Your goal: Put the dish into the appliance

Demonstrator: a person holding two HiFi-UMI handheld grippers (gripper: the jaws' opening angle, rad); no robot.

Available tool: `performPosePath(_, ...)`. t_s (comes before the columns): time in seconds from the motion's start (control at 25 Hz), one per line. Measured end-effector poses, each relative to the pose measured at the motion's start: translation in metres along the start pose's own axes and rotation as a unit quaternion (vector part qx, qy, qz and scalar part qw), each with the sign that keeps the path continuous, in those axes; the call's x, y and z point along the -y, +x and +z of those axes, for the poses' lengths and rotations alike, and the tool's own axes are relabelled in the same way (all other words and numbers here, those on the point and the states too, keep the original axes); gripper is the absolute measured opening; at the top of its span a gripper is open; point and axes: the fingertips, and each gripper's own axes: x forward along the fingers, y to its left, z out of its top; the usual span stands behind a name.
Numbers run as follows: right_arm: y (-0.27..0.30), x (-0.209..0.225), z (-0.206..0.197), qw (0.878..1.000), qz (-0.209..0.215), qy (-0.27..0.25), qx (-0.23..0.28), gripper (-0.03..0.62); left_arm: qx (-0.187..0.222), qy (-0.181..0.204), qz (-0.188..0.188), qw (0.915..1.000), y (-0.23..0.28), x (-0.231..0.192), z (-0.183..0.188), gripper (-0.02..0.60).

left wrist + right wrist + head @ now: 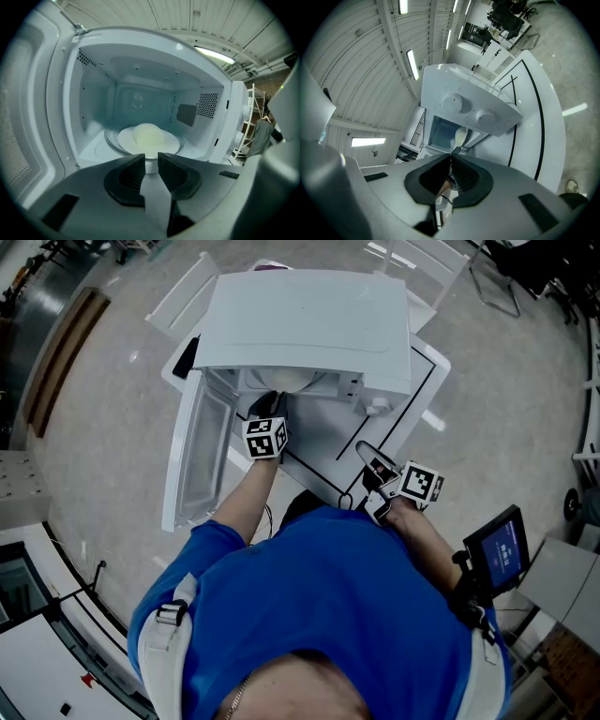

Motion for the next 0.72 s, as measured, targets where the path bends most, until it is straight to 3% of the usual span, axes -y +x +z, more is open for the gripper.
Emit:
performPosePath(0.24,-0.004,0.010,0.002,1.000,-0.027,-0.002,0.000,0.015,-0.009,0.009,-0.001,0.9999,0.009,-0.001,0.003,0.087)
performPosePath(0.72,-0.003,0.006,-0.003,0.999,-0.036,-0.018,0.010,0.015,-0.022,0.020,-0.001,0.9995,0.013,-0.005,0.007,0.074)
